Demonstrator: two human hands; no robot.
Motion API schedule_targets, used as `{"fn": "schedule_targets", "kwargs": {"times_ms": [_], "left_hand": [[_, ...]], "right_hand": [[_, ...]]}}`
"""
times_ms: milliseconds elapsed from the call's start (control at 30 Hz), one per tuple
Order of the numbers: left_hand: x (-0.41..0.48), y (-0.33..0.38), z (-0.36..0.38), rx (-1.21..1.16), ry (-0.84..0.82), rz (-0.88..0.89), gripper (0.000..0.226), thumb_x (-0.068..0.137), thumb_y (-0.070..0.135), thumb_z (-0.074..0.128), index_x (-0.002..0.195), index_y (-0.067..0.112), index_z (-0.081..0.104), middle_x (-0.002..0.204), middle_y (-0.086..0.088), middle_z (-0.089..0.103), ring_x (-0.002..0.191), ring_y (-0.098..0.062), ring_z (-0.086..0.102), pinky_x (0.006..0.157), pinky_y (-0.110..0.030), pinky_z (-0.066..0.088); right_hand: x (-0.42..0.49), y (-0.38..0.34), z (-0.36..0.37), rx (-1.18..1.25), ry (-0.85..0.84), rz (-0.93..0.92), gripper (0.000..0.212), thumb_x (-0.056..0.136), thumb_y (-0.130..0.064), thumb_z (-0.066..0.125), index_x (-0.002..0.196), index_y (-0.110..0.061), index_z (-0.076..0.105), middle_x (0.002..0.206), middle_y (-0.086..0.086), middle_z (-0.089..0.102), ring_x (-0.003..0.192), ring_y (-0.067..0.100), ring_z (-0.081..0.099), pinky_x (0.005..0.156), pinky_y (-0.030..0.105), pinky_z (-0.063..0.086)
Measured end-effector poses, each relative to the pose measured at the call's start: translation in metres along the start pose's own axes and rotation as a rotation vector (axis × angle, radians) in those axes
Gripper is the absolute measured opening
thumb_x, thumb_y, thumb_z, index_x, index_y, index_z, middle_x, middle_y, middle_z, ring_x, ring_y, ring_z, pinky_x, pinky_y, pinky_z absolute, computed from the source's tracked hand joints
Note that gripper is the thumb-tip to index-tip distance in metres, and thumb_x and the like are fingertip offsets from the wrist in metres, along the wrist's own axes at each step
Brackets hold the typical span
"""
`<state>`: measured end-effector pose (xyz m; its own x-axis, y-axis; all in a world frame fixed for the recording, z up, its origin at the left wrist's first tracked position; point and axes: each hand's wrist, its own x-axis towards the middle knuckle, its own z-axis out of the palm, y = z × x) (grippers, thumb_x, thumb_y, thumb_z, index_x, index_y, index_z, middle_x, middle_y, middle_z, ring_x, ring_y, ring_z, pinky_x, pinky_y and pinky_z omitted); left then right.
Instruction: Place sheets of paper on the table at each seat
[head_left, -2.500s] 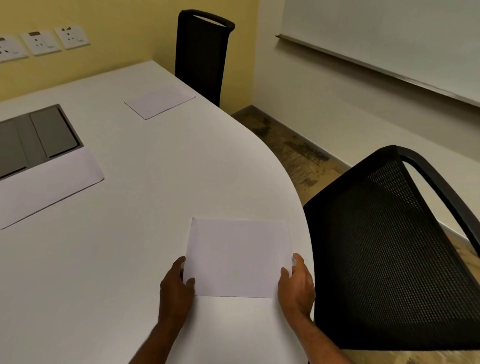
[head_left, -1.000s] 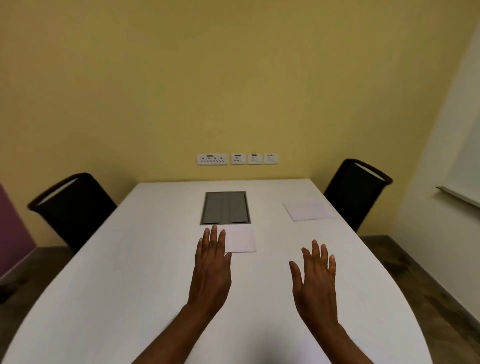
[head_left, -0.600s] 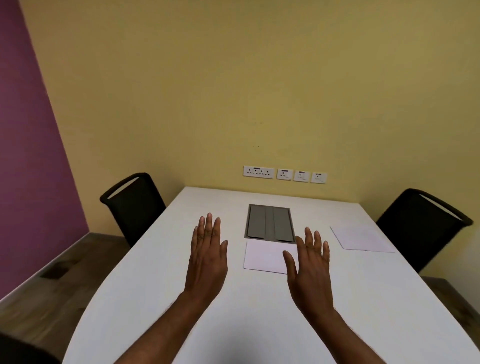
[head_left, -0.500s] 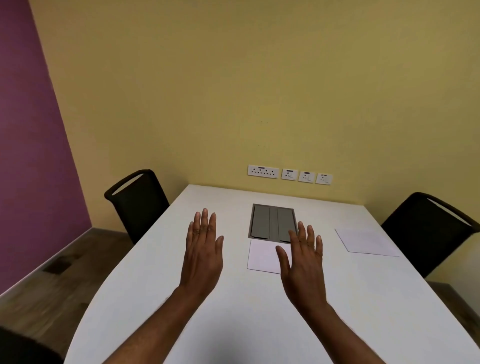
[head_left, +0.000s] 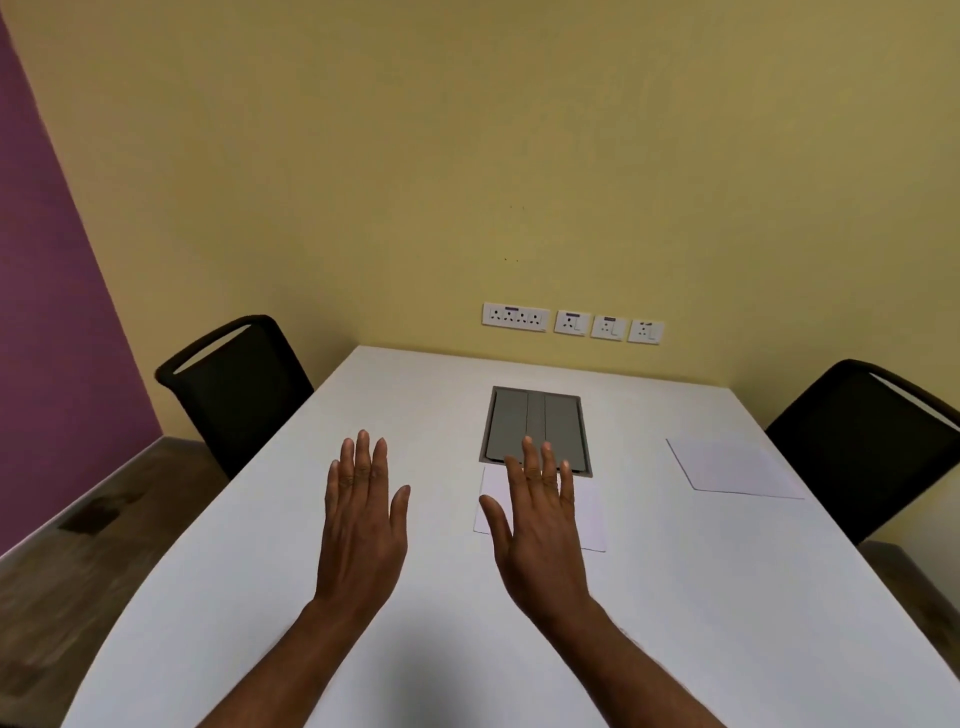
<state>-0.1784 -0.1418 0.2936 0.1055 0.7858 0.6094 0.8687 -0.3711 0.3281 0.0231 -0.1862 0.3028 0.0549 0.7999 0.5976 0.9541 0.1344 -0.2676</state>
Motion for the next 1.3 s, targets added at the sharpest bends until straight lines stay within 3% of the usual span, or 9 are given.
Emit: {"fn": "schedule_targets", "kwargs": {"times_ms": [400,600,700,767,900,1000,1100,1167,1300], "left_hand": [[0.007,0.053,0.145,-0.082,-0.165,0.018,0.061,0.102,0.039,0.025,0.155,0.009,0.025,0.165,-0.009,0.017,0.155,-0.022,0.010,0.125,-0.046,0.015],[0.018,0.054,0.215,-0.151,-0.208,-0.135,0.049,0.098,0.013,0.054,0.145,0.003,0.044,0.145,-0.017,0.053,0.140,-0.031,0.045,0.121,-0.049,0.022],[0.018,0.047,0.249,-0.181,-0.245,-0.223,0.050,0.095,0.009,0.060,0.143,0.003,0.047,0.120,-0.015,0.068,0.114,-0.031,0.063,0.118,-0.046,0.026],[0.017,0.040,0.275,-0.214,-0.275,-0.313,0.050,0.094,0.010,0.061,0.143,0.007,0.048,0.110,-0.012,0.070,0.100,-0.030,0.064,0.113,-0.044,0.029],[0.014,0.025,0.317,-0.287,-0.322,-0.517,0.046,0.095,0.018,0.060,0.141,0.017,0.049,0.121,-0.005,0.067,0.113,-0.028,0.056,0.104,-0.033,0.025],[0.011,0.018,0.342,-0.359,-0.355,-0.633,0.041,0.094,0.017,0.063,0.134,0.014,0.054,0.119,-0.005,0.067,0.114,-0.027,0.058,0.106,-0.038,0.029],[0.010,0.012,0.362,-0.476,-0.379,-0.764,0.039,0.093,0.015,0.064,0.131,0.012,0.056,0.120,-0.010,0.065,0.111,-0.030,0.060,0.105,-0.044,0.043],[0.013,0.009,0.372,-0.520,-0.389,-0.830,0.041,0.092,0.014,0.065,0.132,0.010,0.055,0.124,-0.012,0.063,0.110,-0.029,0.061,0.099,-0.039,0.048],[0.019,0.003,0.390,-0.539,-0.393,-0.910,0.046,0.092,0.014,0.065,0.136,0.009,0.053,0.129,-0.011,0.060,0.114,-0.029,0.059,0.091,-0.032,0.045]], "right_hand": [[-0.012,0.151,0.059,-0.025,-0.049,0.155,0.056,0.104,-0.042,0.038,0.145,-0.006,0.046,0.164,0.012,0.024,0.153,0.028,0.015,0.123,0.050,0.015],[-0.012,0.209,0.101,-0.113,-0.025,0.251,0.051,0.099,-0.039,0.042,0.133,-0.005,0.059,0.146,0.018,0.053,0.132,0.033,0.053,0.110,0.050,0.036],[-0.013,0.238,0.127,-0.177,-0.032,0.291,0.048,0.097,-0.038,0.045,0.128,-0.005,0.062,0.135,0.017,0.062,0.119,0.033,0.061,0.106,0.051,0.038],[-0.016,0.257,0.147,-0.213,-0.052,0.308,0.048,0.096,-0.038,0.044,0.127,-0.006,0.062,0.131,0.016,0.064,0.116,0.034,0.063,0.104,0.050,0.037],[-0.027,0.288,0.187,-0.244,-0.109,0.375,0.041,0.093,-0.029,0.061,0.126,-0.004,0.062,0.130,0.018,0.065,0.115,0.036,0.062,0.101,0.049,0.036],[-0.035,0.303,0.214,-0.215,-0.193,0.477,0.046,0.088,-0.024,0.073,0.128,-0.004,0.061,0.134,0.020,0.062,0.121,0.039,0.059,0.101,0.053,0.037],[-0.043,0.314,0.239,-0.183,-0.262,0.560,0.047,0.093,-0.028,0.067,0.133,-0.006,0.058,0.143,0.019,0.055,0.130,0.037,0.052,0.106,0.051,0.032],[-0.046,0.321,0.252,-0.143,-0.269,0.609,0.048,0.095,-0.031,0.063,0.136,-0.008,0.055,0.148,0.018,0.050,0.135,0.035,0.047,0.109,0.050,0.029],[-0.051,0.333,0.272,-0.078,-0.245,0.705,0.051,0.096,-0.035,0.060,0.139,-0.009,0.051,0.151,0.016,0.046,0.141,0.033,0.039,0.110,0.048,0.026]]}}
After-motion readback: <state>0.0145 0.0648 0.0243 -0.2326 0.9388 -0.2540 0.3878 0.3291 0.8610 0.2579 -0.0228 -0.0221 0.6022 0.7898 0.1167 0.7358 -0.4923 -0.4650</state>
